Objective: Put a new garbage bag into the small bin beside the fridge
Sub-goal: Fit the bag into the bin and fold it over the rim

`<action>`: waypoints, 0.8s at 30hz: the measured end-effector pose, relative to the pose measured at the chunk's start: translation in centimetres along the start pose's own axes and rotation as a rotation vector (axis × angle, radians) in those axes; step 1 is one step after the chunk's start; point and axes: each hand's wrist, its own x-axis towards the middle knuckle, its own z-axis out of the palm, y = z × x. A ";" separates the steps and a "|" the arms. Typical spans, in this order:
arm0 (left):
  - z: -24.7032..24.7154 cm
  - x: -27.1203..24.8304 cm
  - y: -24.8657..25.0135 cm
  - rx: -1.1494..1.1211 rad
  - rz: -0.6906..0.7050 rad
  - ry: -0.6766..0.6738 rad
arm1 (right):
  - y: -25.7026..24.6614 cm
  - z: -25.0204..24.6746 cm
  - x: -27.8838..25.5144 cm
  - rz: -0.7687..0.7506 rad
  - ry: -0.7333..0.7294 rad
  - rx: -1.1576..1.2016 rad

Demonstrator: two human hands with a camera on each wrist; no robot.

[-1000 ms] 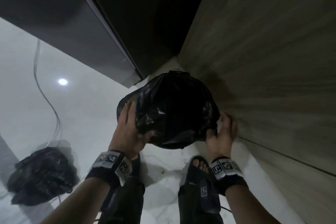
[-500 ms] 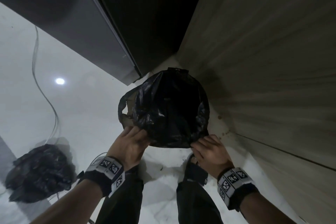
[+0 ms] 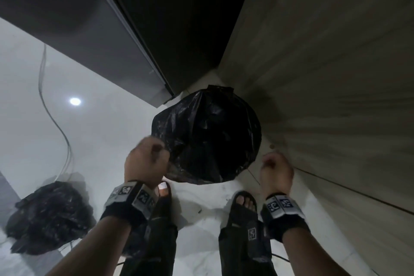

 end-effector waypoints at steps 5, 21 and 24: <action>1.3 5.4 2.3 -0.610 -0.487 -0.236 | -3.6 0.3 4.0 0.229 -0.434 0.503; 3.9 5.9 7.1 0.356 0.487 -0.224 | -9.9 3.5 3.1 -0.687 -0.308 -0.271; 6.3 4.9 6.9 0.772 0.380 -0.626 | -12.6 7.2 3.6 -0.645 -0.638 -0.448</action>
